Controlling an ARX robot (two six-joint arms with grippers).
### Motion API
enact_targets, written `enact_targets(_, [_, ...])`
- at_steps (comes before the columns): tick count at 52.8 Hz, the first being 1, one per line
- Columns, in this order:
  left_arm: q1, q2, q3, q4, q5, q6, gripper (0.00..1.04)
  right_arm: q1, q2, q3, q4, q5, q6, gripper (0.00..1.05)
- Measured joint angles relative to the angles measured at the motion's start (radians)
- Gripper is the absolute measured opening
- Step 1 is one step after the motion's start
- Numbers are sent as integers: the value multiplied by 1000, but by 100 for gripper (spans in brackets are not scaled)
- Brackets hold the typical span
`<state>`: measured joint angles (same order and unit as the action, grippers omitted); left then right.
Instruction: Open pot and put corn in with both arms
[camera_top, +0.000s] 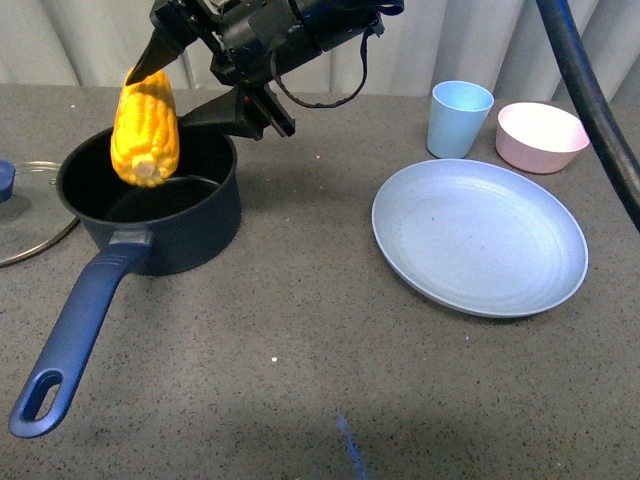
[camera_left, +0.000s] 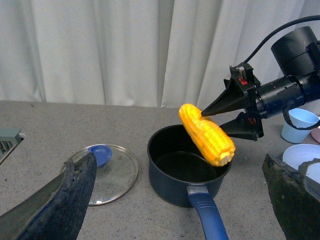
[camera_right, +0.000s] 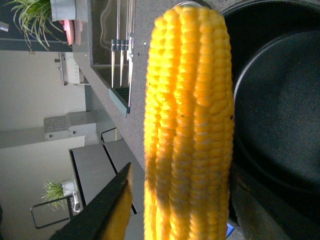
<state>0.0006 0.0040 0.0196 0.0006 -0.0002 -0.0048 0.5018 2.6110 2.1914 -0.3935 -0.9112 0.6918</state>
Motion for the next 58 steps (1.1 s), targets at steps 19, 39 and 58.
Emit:
enact_targets(19, [0,0,0,0,0,0,98,-10,-31,-58,76,17,2,96])
enact_targets(39, [0,0,0,0,0,0,98,-115,-576,-755,467,492,-214,96])
enact_targets(58, [0,0,0,0,0,0,98,-193,-953,-1265,658,906,-385,96])
